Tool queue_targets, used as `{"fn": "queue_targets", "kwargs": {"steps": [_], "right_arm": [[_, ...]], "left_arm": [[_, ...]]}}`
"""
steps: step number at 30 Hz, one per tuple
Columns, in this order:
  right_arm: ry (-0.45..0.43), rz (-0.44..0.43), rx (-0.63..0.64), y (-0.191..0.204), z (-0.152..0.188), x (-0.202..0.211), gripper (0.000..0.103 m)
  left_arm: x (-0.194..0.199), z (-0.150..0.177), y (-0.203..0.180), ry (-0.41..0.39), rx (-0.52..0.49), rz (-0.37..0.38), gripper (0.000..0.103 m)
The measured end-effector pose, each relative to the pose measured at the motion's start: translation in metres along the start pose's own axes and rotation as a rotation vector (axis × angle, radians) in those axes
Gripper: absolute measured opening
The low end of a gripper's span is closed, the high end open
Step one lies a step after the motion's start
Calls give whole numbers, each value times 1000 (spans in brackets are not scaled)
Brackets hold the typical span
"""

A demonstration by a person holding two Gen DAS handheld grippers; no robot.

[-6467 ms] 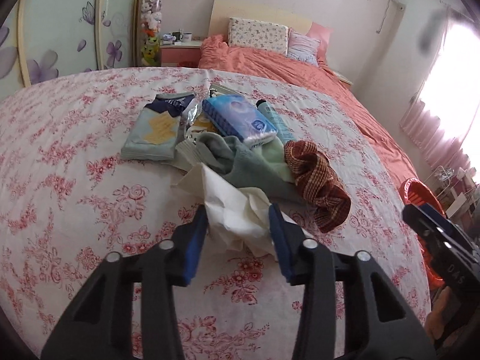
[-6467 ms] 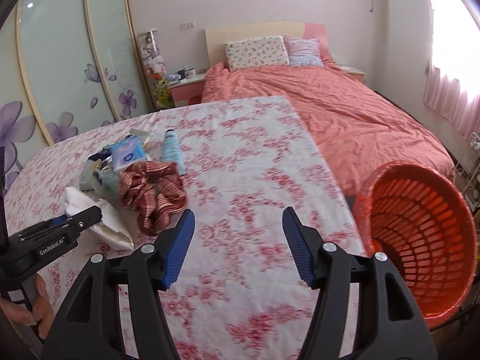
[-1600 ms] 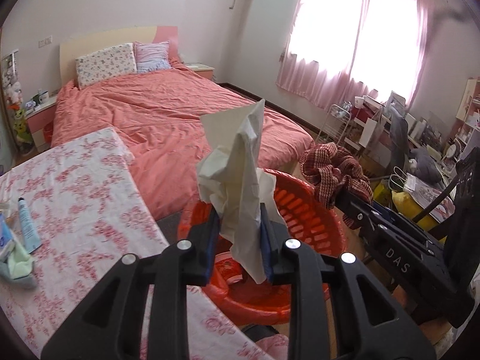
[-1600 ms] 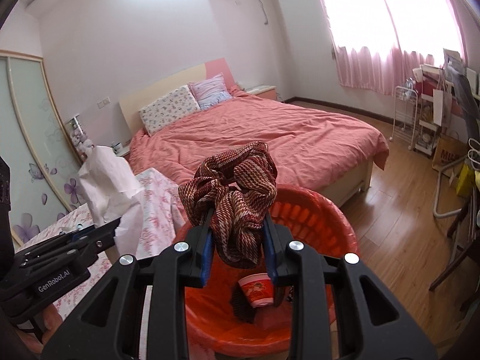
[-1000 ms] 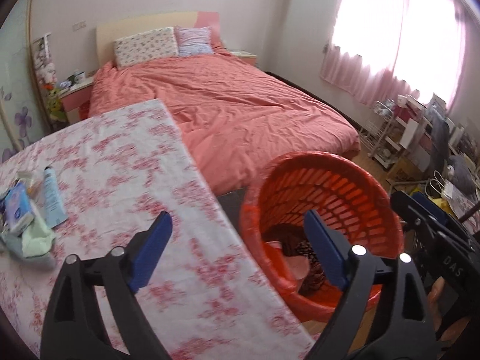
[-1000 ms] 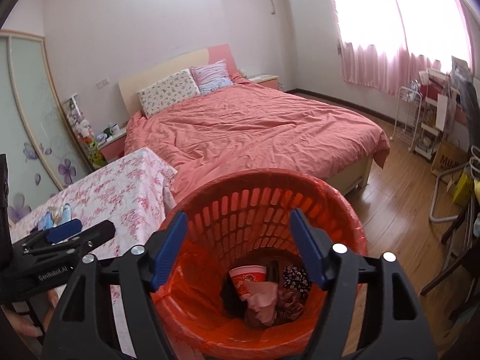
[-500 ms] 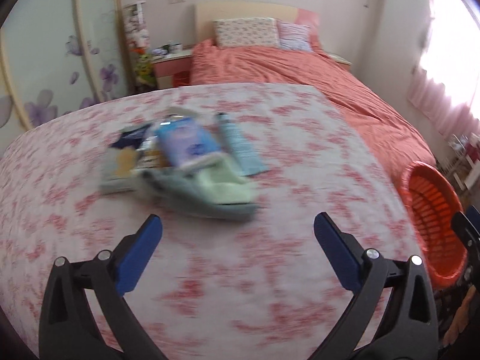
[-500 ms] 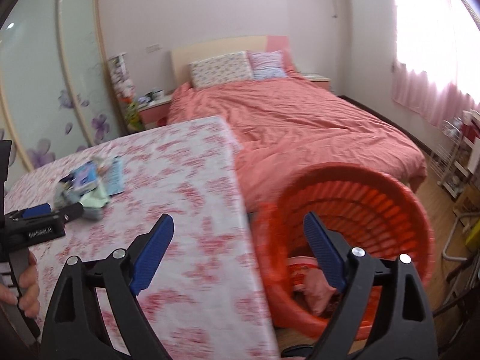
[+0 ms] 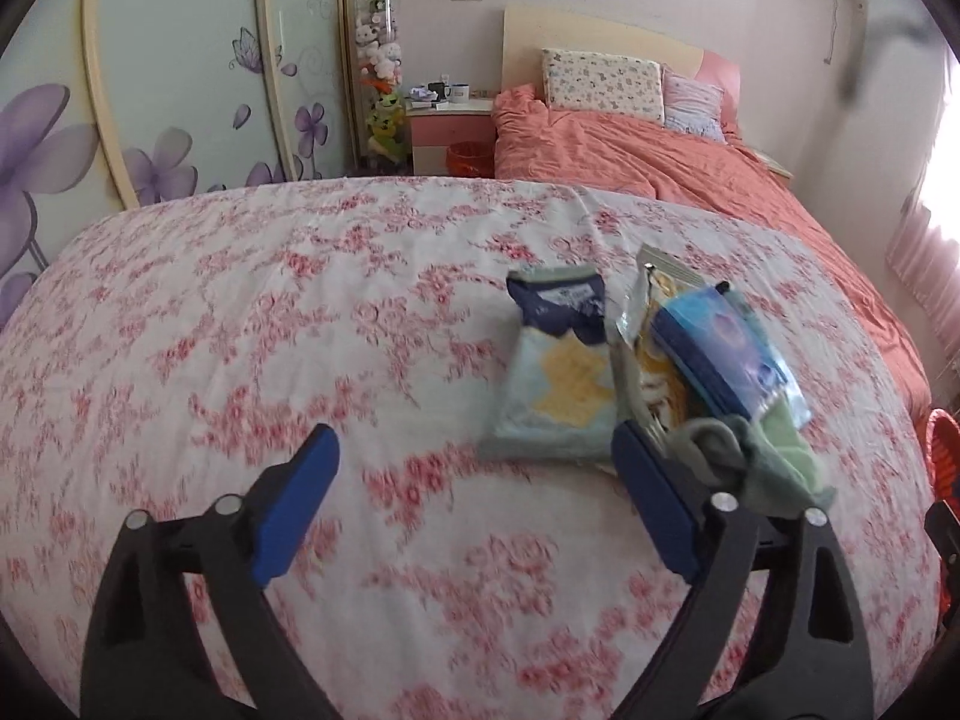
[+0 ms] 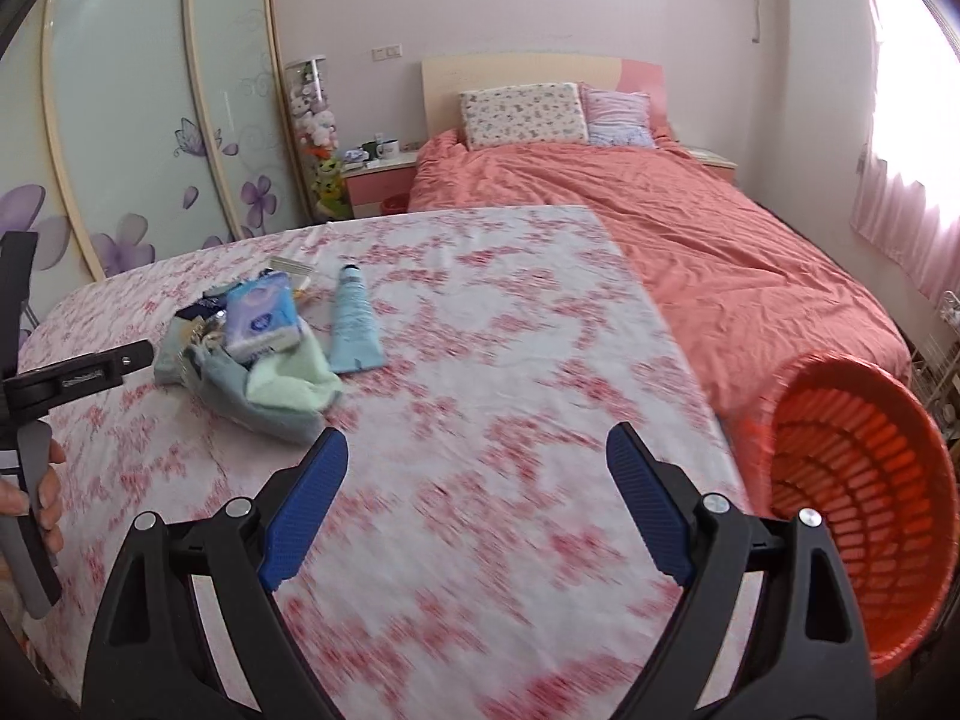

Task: Collect trash
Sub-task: 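Move both open tools back over the remaining items on the bed, then grasp the blue cracker packet with the left tool while the right tool grasps the blue lotion tube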

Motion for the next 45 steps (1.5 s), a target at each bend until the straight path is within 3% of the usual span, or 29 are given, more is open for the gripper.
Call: {"fn": "queue_targets", "kwargs": {"steps": [7, 13, 18, 20, 32, 38, 42, 45], "right_arm": [[64, -69, -26, 35, -30, -53, 64], [144, -109, 6, 71, -39, -100, 54], [195, -80, 73, 85, -30, -121, 46], [218, -61, 96, 84, -25, -126, 34], [200, 12, 2, 21, -16, -92, 33], [204, 13, -22, 21, -18, -93, 34], [198, 28, -7, 20, -21, -98, 34], [199, 17, -10, 15, -15, -90, 33]], "left_arm": [[-25, -24, -5, 7, -10, 37, 84], [-38, -28, -14, 18, -43, 61, 84], [-51, -27, -18, 44, -33, 95, 83], [-54, -27, -20, 48, -18, 122, 80], [-68, -14, 4, 114, 17, 39, 75], [-72, -21, 2, 101, 2, 30, 75], [-73, -23, 1, 102, -22, 11, 60], [-64, -13, 4, 103, -23, 24, 60]]}}
Point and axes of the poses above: each gripper's, at about its wrist camera, not at the fingertips, and x roughly against the way its jaws point, y to its left, z to its underside, the point moved 8 cm from there along -x, roughly the way its jaws point, and after that the axes turned 12 degrees about -x, right-handed, at the moved point
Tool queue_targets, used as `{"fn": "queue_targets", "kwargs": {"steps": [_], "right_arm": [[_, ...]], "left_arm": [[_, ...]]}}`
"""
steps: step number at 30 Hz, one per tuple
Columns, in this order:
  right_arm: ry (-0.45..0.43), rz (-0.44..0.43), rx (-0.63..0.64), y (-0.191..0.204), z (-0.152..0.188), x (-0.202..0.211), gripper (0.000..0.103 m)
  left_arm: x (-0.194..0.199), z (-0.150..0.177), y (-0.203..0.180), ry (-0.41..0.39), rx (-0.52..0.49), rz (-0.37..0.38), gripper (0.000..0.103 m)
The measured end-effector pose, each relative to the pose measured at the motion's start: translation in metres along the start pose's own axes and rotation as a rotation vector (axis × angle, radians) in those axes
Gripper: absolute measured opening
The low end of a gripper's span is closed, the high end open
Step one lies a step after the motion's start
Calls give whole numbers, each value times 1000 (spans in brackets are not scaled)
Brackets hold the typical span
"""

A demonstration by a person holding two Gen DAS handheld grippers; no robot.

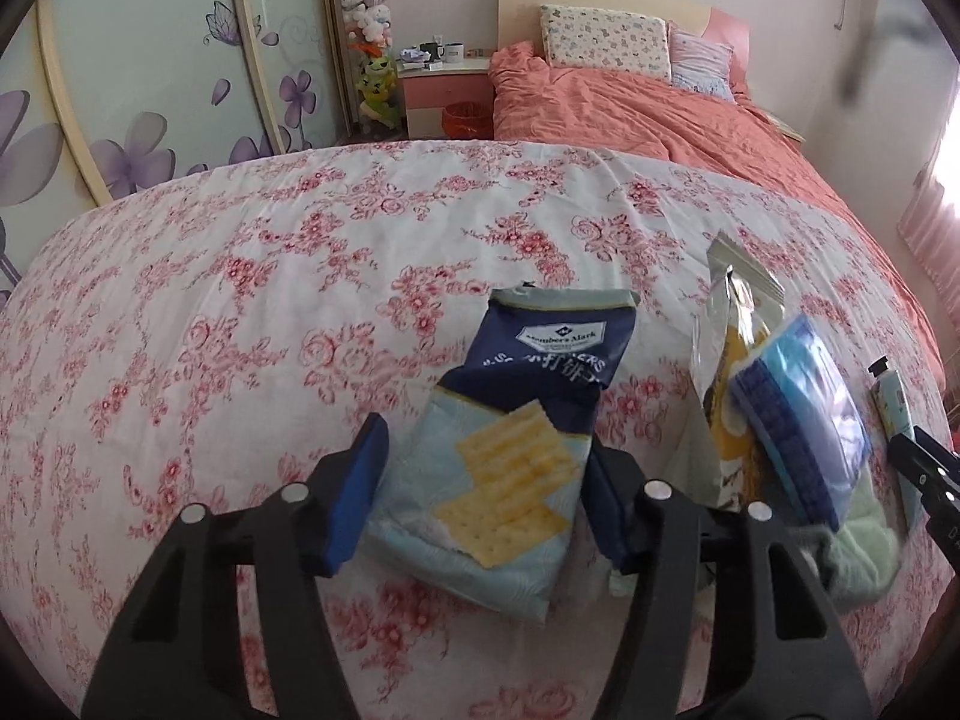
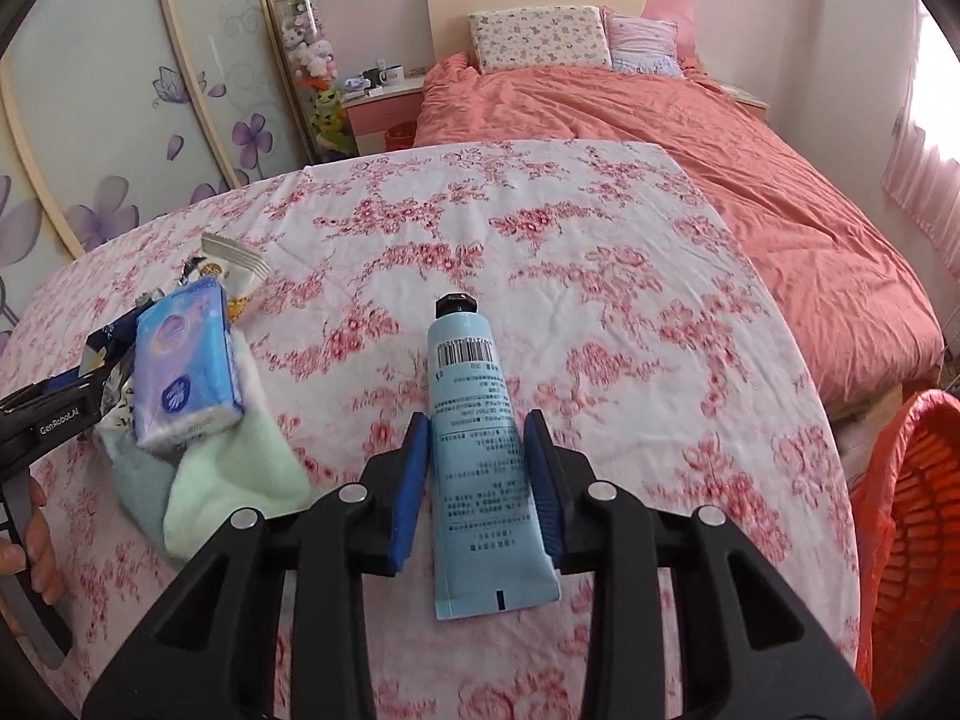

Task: Collect trash
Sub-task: 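Grasp the blue cracker packet with the left tool while the right tool grasps the blue lotion tube, then lift the cracker packet and lotion tube and carry them to the orange basket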

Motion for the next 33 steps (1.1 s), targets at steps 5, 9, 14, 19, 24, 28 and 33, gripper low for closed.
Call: {"fn": "queue_targets", "kwargs": {"steps": [5, 9, 14, 19, 24, 28, 33], "right_arm": [[-2, -16, -14, -10, 23, 20, 33], [2, -23, -8, -14, 43, 36, 33], [-8, -7, 3, -15, 53, 46, 34], [-13, -21, -59, -16, 51, 43, 36], [-18, -22, -83, -17, 50, 40, 40], [-19, -14, -79, -16, 44, 34, 40], [-19, -9, -63, -14, 42, 31, 40]], "left_arm": [[21, 29, 0, 0, -18, 11, 60], [44, 58, -1, 6, -14, 18, 60], [62, 81, -5, -14, -12, 23, 72], [66, 83, -11, -22, -12, 40, 72], [63, 78, -15, -22, -50, 34, 72], [59, 72, -11, -22, -47, 31, 72], [58, 65, -6, -34, -52, 23, 72]]}}
Point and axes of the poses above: each gripper's, at about its wrist camera, not at the fingertips, and x roughly against the way its jaws point, y to its left, z to its underside, the point moved 8 cm from there along -x, roughly the way its jaws point, and after that the axes turned 12 degrees about -x, right-handed, at the moved point
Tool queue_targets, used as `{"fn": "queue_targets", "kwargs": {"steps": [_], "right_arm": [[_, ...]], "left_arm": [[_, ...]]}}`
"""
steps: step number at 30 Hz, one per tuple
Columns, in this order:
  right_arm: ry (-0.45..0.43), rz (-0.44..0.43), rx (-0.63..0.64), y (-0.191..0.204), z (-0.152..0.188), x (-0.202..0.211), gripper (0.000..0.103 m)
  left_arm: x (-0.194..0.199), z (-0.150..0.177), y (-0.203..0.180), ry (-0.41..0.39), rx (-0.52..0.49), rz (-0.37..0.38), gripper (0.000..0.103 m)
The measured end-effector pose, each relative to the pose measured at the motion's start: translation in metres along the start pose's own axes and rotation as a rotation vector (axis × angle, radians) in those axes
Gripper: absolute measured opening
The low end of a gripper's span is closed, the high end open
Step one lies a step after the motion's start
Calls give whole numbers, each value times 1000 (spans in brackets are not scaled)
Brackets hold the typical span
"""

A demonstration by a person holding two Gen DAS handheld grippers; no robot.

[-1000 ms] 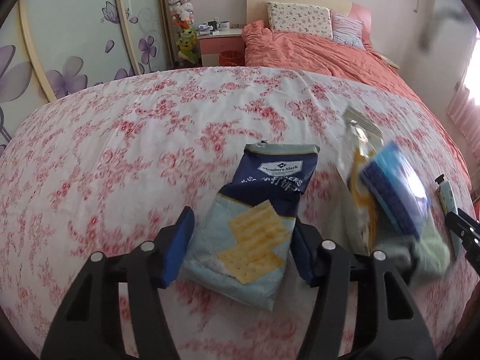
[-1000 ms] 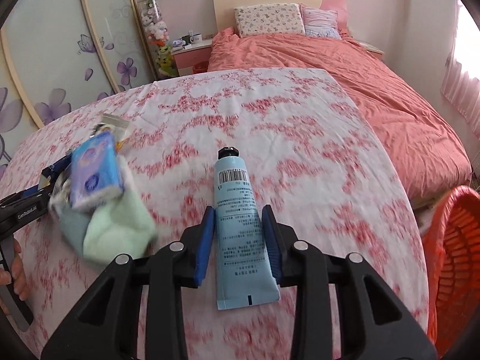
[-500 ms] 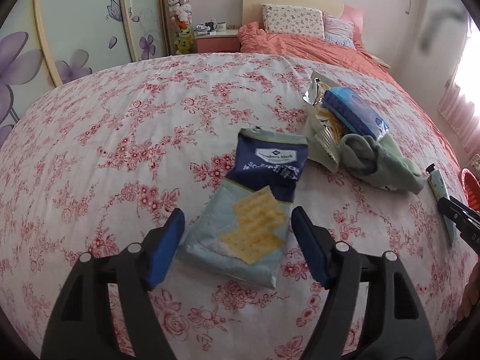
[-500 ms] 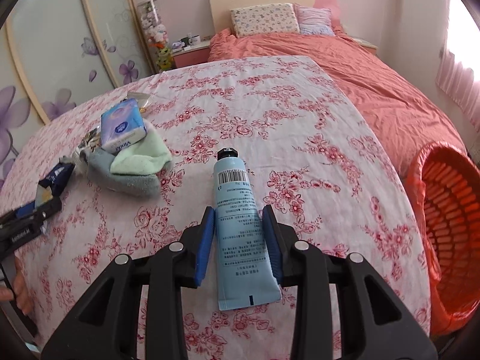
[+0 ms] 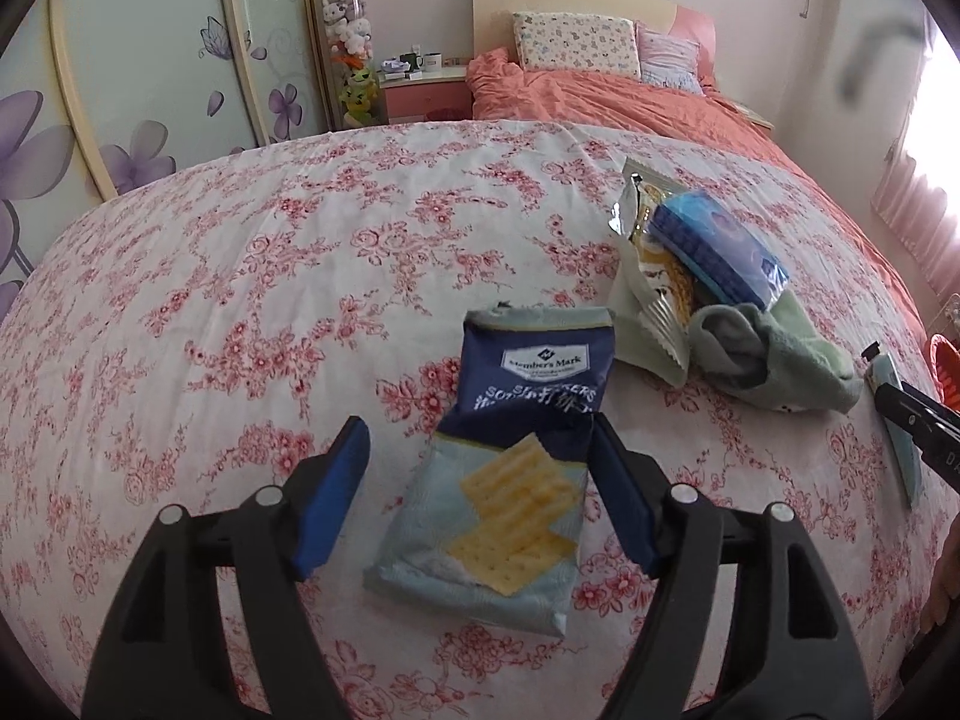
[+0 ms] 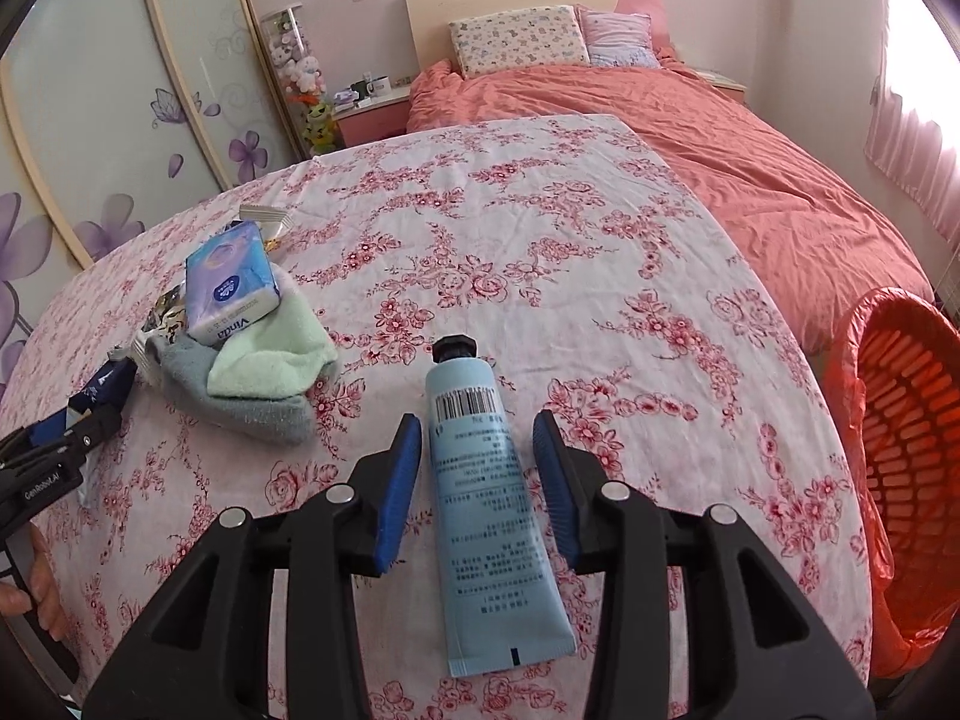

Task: Collect trash
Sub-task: 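Lift the cracker packet and lotion tube and carry them to the orange basket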

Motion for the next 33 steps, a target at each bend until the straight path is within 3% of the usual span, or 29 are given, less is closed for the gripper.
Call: {"fn": "queue_targets", "kwargs": {"steps": [11, 21, 29, 33], "right_arm": [[2, 4, 2, 1, 3, 1, 36], [-4, 84, 65, 8, 5, 0, 36], [1, 66, 76, 12, 3, -2, 36], [2, 43, 72, 10, 2, -1, 29]], "left_arm": [[-8, 2, 2, 6, 2, 18, 63], [-5, 6, 8, -3, 48, 27, 62], [-5, 5, 5, 2, 11, 26, 62], [-4, 6, 8, 0, 2, 26, 51]]}}
Point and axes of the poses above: each gripper's, at about its wrist camera, not at the fingertips, and x roughly against the way its jaws point, y to its left, z to its underside, the point moved 8 cm from there along -x, roughly the way its jaws point, and after that the axes turned 12 degrees about -x, right-handed, at the moved point
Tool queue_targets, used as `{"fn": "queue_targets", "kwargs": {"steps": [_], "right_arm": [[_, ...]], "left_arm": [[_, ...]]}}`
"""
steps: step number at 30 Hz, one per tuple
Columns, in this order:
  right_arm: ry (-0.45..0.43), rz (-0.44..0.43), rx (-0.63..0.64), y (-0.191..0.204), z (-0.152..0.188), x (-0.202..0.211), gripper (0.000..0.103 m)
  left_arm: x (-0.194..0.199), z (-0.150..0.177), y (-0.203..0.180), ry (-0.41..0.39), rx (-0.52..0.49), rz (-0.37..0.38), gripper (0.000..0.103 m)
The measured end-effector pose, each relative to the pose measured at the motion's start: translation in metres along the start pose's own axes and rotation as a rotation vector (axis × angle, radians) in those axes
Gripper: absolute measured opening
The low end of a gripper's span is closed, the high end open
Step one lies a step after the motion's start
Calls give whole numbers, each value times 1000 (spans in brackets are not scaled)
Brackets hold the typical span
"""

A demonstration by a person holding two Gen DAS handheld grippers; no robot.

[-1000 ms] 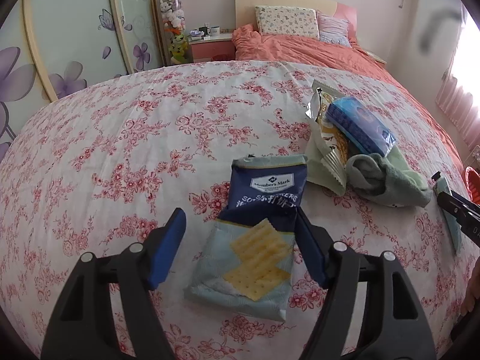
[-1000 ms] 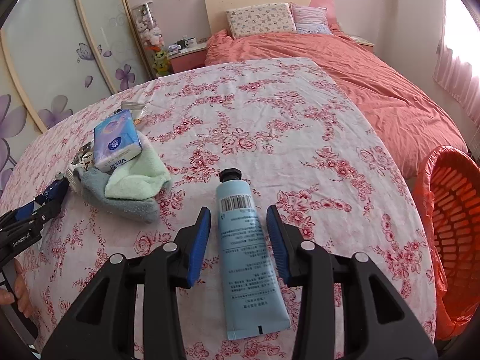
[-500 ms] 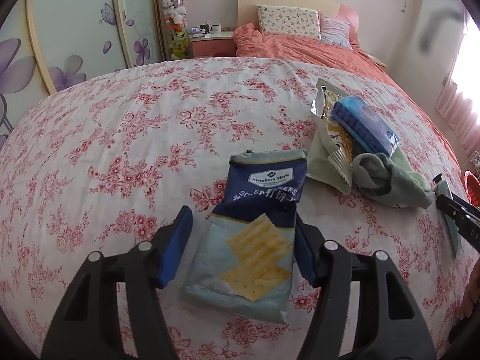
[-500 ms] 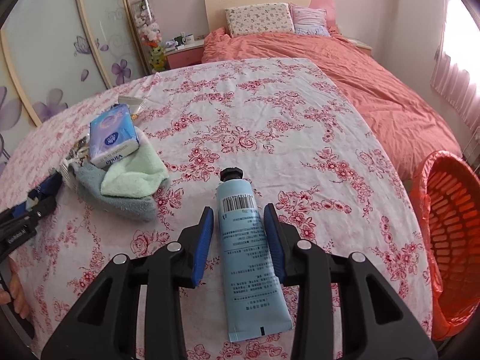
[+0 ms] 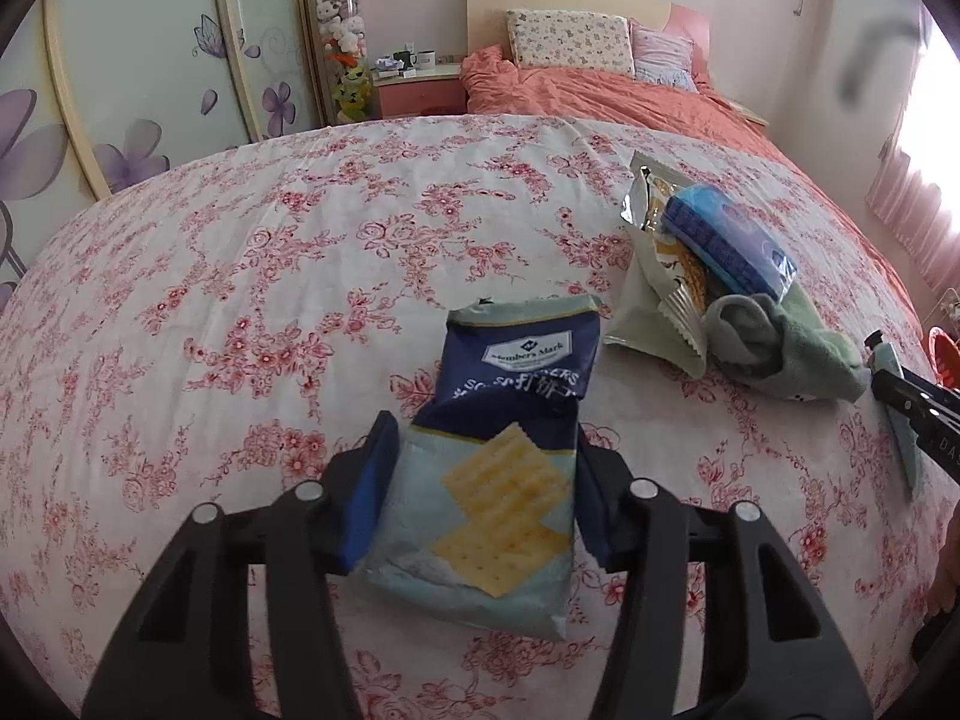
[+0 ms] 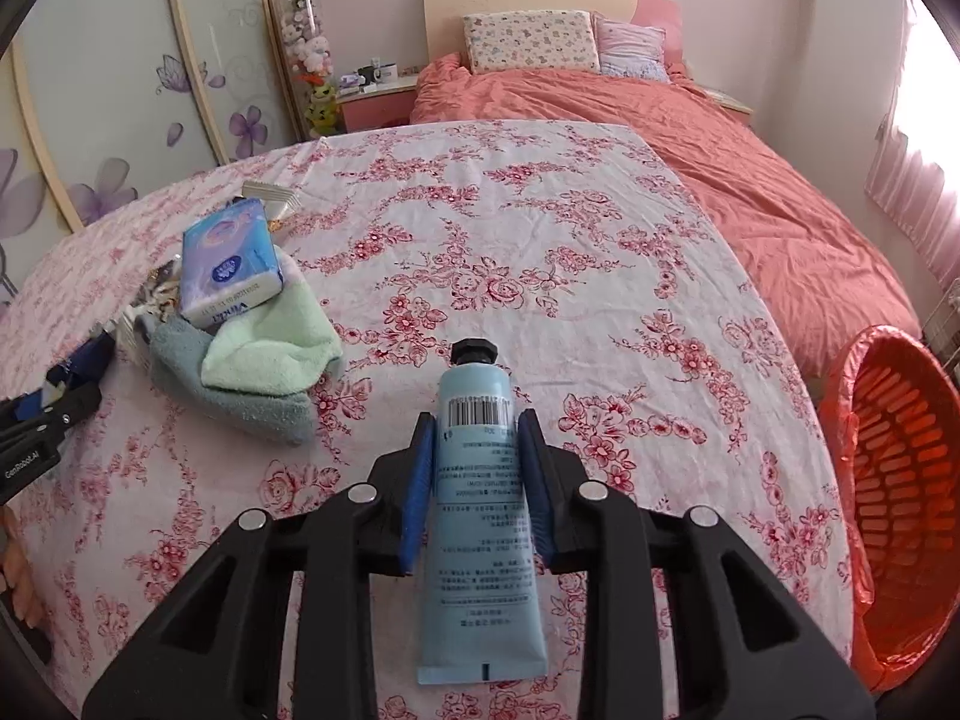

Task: Collect trash
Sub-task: 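Lift the cracker packet and lotion tube and carry them to the orange basket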

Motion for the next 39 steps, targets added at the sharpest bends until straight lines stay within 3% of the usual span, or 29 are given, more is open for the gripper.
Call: {"fn": "queue_targets", "kwargs": {"steps": [8, 17, 32, 39], "right_arm": [[-5, -46, -32, -4, 4, 14, 28], [-75, -79, -63, -16, -8, 53, 28], [-221, -66, -123, -64, -23, 114, 28], [-281, -22, -160, -101, -31, 135, 28]], "left_arm": [[11, -2, 5, -21, 28, 2, 48], [47, -18, -24, -86, -14, 7, 48], [103, -50, -118, -189, -108, 119, 48], [115, -68, -181, -226, -170, 194, 48]]}}
Point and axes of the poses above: each gripper's, at about its wrist camera, not at the fingertips, and x roughly against the way its jaws point, y to its left, z to its underside, the point moved 8 cm from there along -x, roughly the way its jaws point, and after that the axes turned 12 degrees about -x, right-handed, at the moved point
